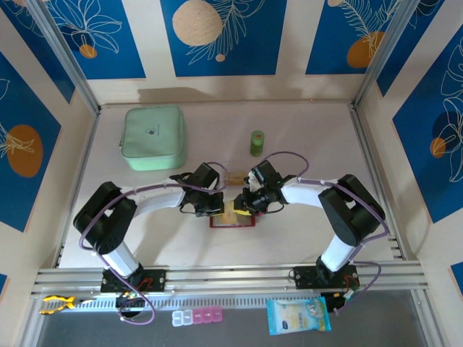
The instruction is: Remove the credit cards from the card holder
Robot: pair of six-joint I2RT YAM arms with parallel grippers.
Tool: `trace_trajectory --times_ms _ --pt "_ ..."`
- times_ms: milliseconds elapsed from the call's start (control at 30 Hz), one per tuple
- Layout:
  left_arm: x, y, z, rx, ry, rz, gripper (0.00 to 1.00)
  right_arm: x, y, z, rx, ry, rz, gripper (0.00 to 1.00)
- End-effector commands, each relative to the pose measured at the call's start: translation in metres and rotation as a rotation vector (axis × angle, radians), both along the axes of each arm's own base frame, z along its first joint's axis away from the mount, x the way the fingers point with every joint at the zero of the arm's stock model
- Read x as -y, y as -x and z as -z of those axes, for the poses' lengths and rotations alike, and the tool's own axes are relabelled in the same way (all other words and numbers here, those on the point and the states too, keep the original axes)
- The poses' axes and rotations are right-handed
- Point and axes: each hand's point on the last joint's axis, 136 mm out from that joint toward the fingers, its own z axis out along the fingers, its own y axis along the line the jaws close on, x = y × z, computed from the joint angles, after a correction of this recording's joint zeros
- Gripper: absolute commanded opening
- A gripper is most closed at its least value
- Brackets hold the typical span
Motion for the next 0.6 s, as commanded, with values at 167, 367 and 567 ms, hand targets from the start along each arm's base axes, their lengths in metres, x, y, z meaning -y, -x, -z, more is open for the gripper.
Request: trace_trajectory --times_ms 167,367,567 --pt "-0.008 0.01 0.018 -0.047 -0.051 0.001 0.01 -0.004 0.006 0.008 -0.05 -0.033 -0.021 0.24" --pt "-0.011 0.012 0.021 -0.053 -0.062 -0.002 0.01 -0.009 0.005 0.0 -0.042 -0.103 -0.018 0.23" --pt "-0.012 0.011 0.021 -0.049 -0.068 -0.001 0.01 -0.01 0.005 -0.002 -0.046 -0.14 -0.015 0.21"
